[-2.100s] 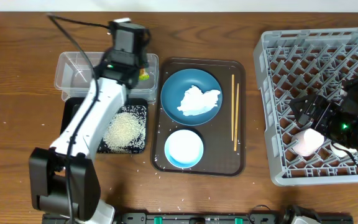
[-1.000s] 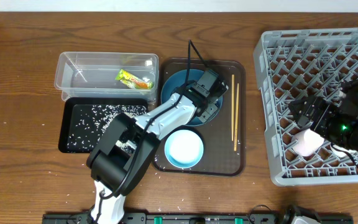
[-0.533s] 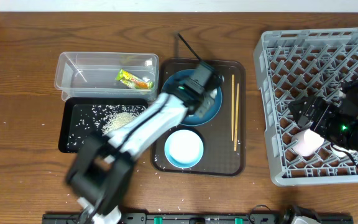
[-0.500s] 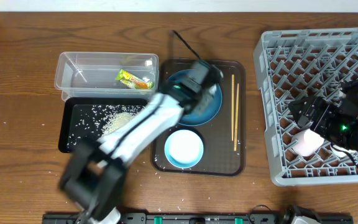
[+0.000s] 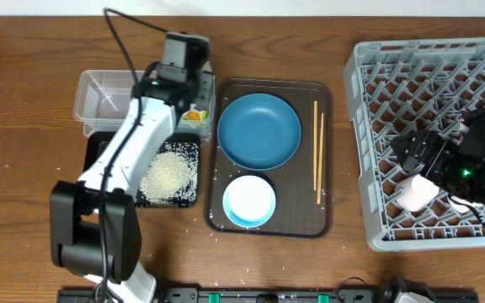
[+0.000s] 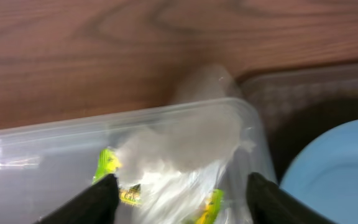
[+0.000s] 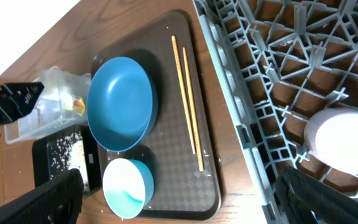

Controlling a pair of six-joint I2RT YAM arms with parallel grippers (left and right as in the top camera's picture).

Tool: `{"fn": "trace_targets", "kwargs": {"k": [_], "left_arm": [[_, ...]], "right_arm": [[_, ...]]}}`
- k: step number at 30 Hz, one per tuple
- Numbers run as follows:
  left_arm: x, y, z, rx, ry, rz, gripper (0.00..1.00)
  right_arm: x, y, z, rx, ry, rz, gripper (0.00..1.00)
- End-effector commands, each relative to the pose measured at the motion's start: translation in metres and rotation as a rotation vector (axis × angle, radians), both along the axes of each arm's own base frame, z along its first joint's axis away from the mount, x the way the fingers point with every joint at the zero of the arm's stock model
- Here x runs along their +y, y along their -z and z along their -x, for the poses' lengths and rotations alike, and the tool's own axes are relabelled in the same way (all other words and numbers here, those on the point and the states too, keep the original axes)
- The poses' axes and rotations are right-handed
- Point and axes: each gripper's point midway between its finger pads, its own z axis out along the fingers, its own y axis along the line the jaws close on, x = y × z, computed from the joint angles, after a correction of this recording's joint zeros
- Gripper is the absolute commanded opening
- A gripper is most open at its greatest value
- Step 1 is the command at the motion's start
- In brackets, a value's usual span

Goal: Sort waste into correct bins and load items into the dishwasher rack

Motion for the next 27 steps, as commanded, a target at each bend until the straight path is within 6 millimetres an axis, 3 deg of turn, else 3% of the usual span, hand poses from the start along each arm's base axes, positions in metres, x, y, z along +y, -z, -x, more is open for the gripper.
{"fn": "trace_targets", "kwargs": {"k": [1, 3, 7, 14, 17, 22, 27], "left_arm": [[-0.004, -0.034, 0.005, -0.040, -0.029, 0.107, 0.77], [-0.010, -0.061, 0.017, -0.066, -0.008, 0.150, 0.80], [-0.020, -0.112, 0.059, -0.106, 0.033, 0.206, 0.83], [-0.029, -0.169, 0.135, -0.154, 0.098, 0.240, 0.89], [-0.036, -0.184, 0.155, -0.181, 0.132, 0.258, 0.89], [-0.041, -0.202, 0.171, -0.233, 0.168, 0.276, 0.90], [-0.031, -0.189, 0.186, -0.172, 0.151, 0.230, 0.91]], "right_arm": [[0.003, 0.002, 0.000, 0.002, -0.020, 0.009, 0.98], [0.003, 0.002, 0.000, 0.002, -0.020, 0.008, 0.99], [0.003, 0.002, 0.000, 0.002, -0.020, 0.008, 0.99], [0.003, 0.002, 0.000, 0.003, -0.020, 0.008, 0.99], [0.003, 0.002, 0.000, 0.003, -0.020, 0.008, 0.99], [0.003, 0.002, 0.000, 0.003, -0.020, 0.008, 0.99], [0.003, 0.002, 0.000, 0.003, -0.020, 0.008, 0.99]]}}
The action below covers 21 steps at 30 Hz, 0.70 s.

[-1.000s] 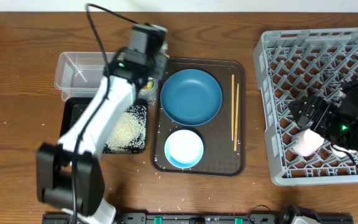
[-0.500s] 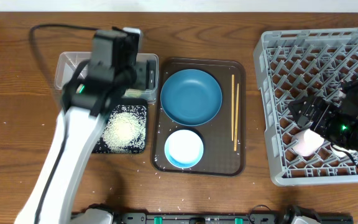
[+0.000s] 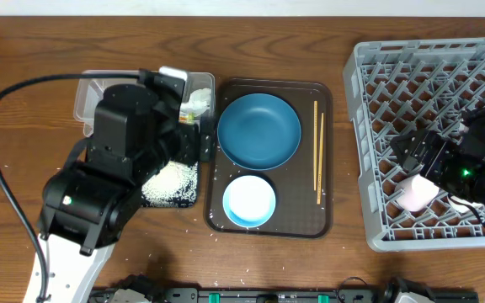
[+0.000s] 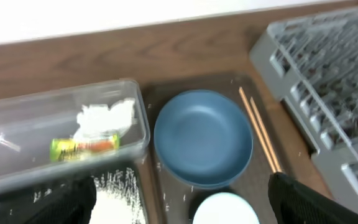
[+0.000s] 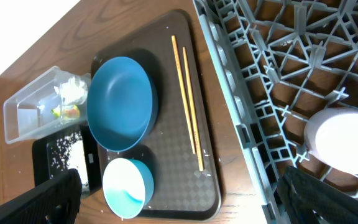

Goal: Sort waste into correct bins and load items into the dishwasher rack

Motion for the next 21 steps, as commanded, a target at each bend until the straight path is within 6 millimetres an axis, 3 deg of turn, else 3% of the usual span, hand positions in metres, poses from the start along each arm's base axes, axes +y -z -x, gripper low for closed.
{"fn": "trace_targets", "kwargs": {"k": [1, 5, 12, 21], "left_arm": [[0.008, 0.003, 0.009, 0.023, -0.017, -0.028, 0.90], [0.022, 0.013, 0.013, 0.044, -0.068, -0.082, 0.91], [0.047, 0.029, 0.014, -0.113, -0.173, -0.073, 0.91], [0.065, 0.072, 0.040, -0.353, -0.219, 0.030, 0.91]], "right_arm": [[0.003, 0.002, 0.000, 0.002, -0.020, 0.009, 0.99], [0.003, 0.002, 0.000, 0.002, -0.020, 0.009, 0.99], [0.003, 0.002, 0.000, 0.002, -0.020, 0.009, 0.99], [0.003, 0.002, 0.000, 0.002, -0.020, 0.009, 0.99]]}}
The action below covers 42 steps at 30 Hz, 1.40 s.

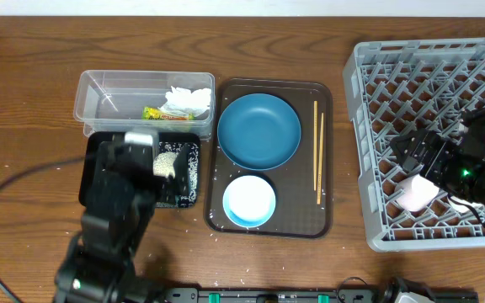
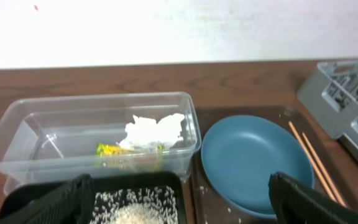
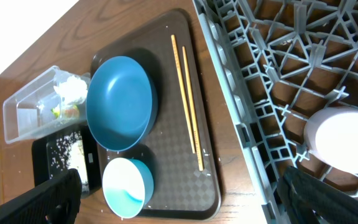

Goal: Sort waste into correct bins and load items into the dishwasher rack

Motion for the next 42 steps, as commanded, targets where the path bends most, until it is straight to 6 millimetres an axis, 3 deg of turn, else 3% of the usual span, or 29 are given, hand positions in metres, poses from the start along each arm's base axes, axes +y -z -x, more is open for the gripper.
{"fn": "trace_targets", "kwargs": {"k": [1, 13, 23, 42], "left_arm": [[0.009, 0.017, 0.012, -0.056, -0.024, 0.010, 0.91], [0.016, 0.070, 0.033, -0.181, -0.026, 0.054, 0.92], [0.011, 0.127, 0.019, -0.189, -0.033, 0.090, 0.91], [0.011, 0.126, 0.019, -0.195, -0.033, 0.092, 0.92]], "right_arm": [[0.003, 0.001, 0.000, -0.001, -0.020, 0.009, 0.99], [0.003, 0.001, 0.000, -0.001, -0.020, 0.009, 0.99], [0.003, 0.001, 0.000, -0.001, -0.020, 0.009, 0.99], [0.003, 0.001, 0.000, -0.001, -0.020, 0.007, 0.99]]}}
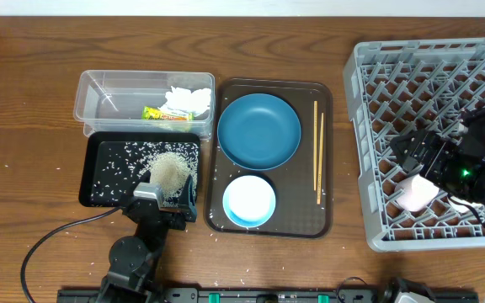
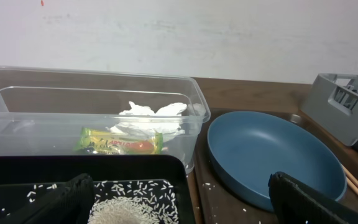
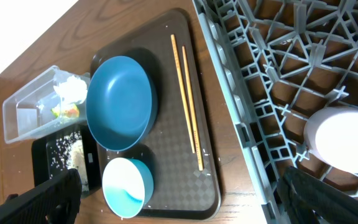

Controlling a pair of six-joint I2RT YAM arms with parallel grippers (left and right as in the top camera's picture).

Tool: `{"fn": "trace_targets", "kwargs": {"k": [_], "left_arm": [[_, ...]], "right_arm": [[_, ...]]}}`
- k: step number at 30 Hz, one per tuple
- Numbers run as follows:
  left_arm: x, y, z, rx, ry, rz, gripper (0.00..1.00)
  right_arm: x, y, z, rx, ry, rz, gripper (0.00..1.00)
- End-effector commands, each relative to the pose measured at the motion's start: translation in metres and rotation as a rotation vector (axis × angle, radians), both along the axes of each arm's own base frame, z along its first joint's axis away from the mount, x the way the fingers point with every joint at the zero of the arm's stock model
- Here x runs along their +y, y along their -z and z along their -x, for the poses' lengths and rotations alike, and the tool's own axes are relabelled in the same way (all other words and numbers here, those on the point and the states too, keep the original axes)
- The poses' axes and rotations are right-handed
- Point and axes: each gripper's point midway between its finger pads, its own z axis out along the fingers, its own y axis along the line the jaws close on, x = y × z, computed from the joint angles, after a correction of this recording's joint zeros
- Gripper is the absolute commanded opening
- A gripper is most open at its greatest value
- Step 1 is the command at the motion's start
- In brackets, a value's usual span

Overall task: Sort waste into correct bins and load items into the dishwasher rack
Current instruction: 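Reach right gripper to the blue plate rim and grasp it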

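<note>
A blue plate (image 1: pixel 258 130), a white-lined blue bowl (image 1: pixel 249 200) and two chopsticks (image 1: pixel 316 143) lie on the brown tray (image 1: pixel 301 225). A pale cup (image 1: pixel 417 192) sits in the grey dishwasher rack (image 1: pixel 394 76). White tissue (image 1: pixel 188 97) and a yellow-green wrapper (image 1: pixel 162 114) lie in the clear bin (image 1: pixel 99 93). Rice (image 1: pixel 171 171) is heaped in the black tray (image 1: pixel 99 168). My left gripper (image 2: pixel 179 205) is open and holds nothing, low at the black tray's front edge. My right gripper (image 3: pixel 185 199) is open over the rack, beside the cup (image 3: pixel 347 140).
Loose rice grains are scattered on the wooden table around the trays. The left arm's base and cable sit at the front edge (image 1: pixel 133 252). The rack fills the right side.
My left arm has moved back and lower, from over the rice tray to the table's front edge, so the tray now shows whole. The right arm has not moved.
My left gripper was open right over the clear bin's right end, above the tissue and wrapper. It then stood higher and farther back, then over the rice tray, and now sits at the front edge. The tissue and wrapper stayed in the bin.
</note>
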Motion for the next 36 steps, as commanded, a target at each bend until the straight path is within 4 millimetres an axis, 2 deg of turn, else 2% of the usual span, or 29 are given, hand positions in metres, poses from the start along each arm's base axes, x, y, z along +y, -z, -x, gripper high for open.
{"fn": "trace_targets", "kwargs": {"k": [1, 4, 7, 9, 11, 15, 17, 19, 22, 24, 27, 28, 30, 32, 34, 36], "left_arm": [[0.003, 0.018, -0.001, 0.038, -0.015, -0.008, 0.92], [0.003, 0.018, -0.001, 0.038, -0.015, -0.008, 0.92], [0.003, 0.018, -0.001, 0.038, -0.015, -0.008, 0.92], [0.003, 0.018, -0.001, 0.038, -0.015, -0.008, 0.92], [0.003, 0.018, -0.001, 0.038, -0.015, -0.008, 0.92], [0.003, 0.018, -0.001, 0.038, -0.015, -0.008, 0.92], [0.003, 0.018, -0.001, 0.038, -0.015, -0.008, 0.92], [0.003, 0.018, -0.001, 0.038, -0.015, -0.008, 0.92], [0.003, 0.018, -0.001, 0.038, -0.015, -0.008, 0.92], [0.003, 0.018, -0.001, 0.038, -0.015, -0.008, 0.92], [0.003, 0.018, -0.001, 0.038, -0.015, -0.008, 0.92], [0.003, 0.018, -0.001, 0.038, -0.015, -0.008, 0.92], [0.003, 0.018, -0.001, 0.038, -0.015, -0.008, 0.92], [0.003, 0.018, -0.001, 0.038, -0.015, -0.008, 0.92], [0.003, 0.018, -0.001, 0.038, -0.015, -0.008, 0.92], [0.003, 0.018, -0.001, 0.038, -0.015, -0.008, 0.92]], "right_arm": [[0.004, 0.000, 0.000, -0.002, -0.021, 0.001, 0.99], [0.011, -0.006, -0.003, -0.021, -0.027, -0.056, 0.99], [0.036, -0.026, -0.020, -0.155, -0.177, -0.093, 0.97], [0.055, -0.020, -0.026, -0.148, -0.243, -0.058, 0.96], [0.074, -0.006, -0.031, -0.112, -0.293, 0.025, 0.98], [0.118, 0.032, -0.050, -0.043, -0.349, 0.227, 0.99], [0.132, 0.049, -0.064, -0.025, -0.330, 0.283, 0.96], [0.138, 0.066, -0.083, -0.011, -0.278, 0.315, 0.91], [0.146, 0.096, -0.115, 0.004, -0.255, 0.302, 0.77], [0.149, 0.122, -0.130, 0.037, -0.252, 0.285, 0.75], [0.162, 0.162, -0.139, 0.107, -0.279, 0.242, 0.66], [0.168, 0.176, -0.140, 0.130, -0.299, 0.223, 0.66], [0.179, 0.202, -0.140, 0.175, -0.329, 0.193, 0.59], [0.180, 0.226, -0.137, 0.240, -0.302, 0.185, 0.59], [0.178, 0.243, -0.134, 0.286, -0.286, 0.186, 0.53], [0.176, 0.251, -0.133, 0.307, -0.282, 0.189, 0.44]]}}
